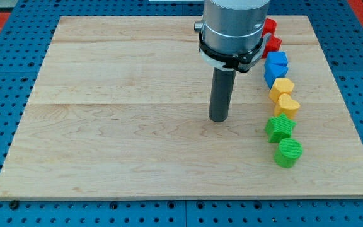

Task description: Move your arm to the right side of the board

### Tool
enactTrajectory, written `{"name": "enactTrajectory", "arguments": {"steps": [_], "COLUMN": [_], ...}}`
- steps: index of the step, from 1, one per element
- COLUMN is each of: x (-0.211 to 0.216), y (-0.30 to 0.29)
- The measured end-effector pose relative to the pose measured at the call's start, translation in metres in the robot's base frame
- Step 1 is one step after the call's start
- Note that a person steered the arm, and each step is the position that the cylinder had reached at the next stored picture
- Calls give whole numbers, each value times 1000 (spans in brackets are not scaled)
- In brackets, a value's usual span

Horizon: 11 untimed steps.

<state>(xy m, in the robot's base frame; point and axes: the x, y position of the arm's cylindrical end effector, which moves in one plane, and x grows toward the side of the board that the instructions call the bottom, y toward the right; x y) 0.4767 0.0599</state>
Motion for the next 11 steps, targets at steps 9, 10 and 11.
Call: {"name": "enactTrajectory", "arguments": {"steps": [9, 10, 11], "x": [119, 138, 132], "y": [87, 198, 234]}}
